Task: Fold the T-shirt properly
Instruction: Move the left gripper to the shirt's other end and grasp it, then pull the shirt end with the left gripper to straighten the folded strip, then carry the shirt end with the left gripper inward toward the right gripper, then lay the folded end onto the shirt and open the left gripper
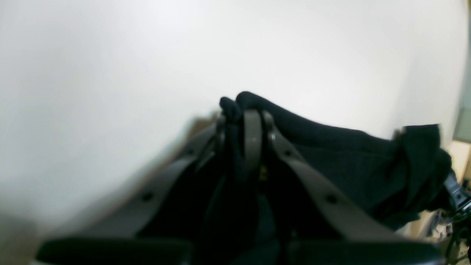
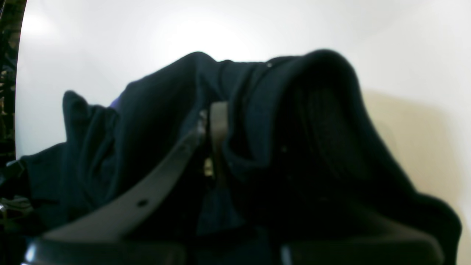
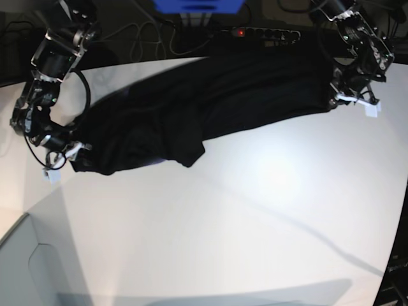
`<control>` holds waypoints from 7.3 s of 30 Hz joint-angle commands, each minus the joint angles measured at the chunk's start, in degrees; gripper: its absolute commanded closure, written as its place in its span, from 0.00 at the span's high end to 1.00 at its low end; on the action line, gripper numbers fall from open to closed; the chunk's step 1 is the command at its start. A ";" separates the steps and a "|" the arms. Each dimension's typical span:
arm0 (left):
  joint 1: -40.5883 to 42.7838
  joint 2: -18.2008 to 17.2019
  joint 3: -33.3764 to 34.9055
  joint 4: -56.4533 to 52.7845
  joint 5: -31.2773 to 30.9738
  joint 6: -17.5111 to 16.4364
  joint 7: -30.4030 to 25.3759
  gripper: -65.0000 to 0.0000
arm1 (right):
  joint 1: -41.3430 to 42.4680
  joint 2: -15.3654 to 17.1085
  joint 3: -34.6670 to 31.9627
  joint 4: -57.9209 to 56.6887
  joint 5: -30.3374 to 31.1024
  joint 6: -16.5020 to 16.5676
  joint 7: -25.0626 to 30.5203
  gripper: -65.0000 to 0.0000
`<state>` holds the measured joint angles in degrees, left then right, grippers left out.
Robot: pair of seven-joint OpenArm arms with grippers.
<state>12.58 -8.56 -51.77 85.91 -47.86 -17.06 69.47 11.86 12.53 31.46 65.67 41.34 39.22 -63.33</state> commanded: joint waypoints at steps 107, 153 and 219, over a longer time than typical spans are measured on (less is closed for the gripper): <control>8.30 -1.51 5.39 -0.06 -4.67 2.42 -13.69 0.82 | 0.58 0.78 0.23 1.01 1.51 0.78 1.13 0.06; 4.17 11.77 39.06 20.68 -1.42 3.04 -13.96 0.00 | 0.67 0.70 -2.06 0.92 1.51 0.78 1.22 0.06; -16.14 7.55 48.56 -8.06 -28.67 2.42 -8.77 0.99 | 0.67 -0.53 -1.79 0.92 1.51 0.78 1.22 0.06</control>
<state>-2.07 -1.67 -3.44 77.45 -76.01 -14.68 60.82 11.51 11.29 29.50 65.67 41.34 39.22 -62.94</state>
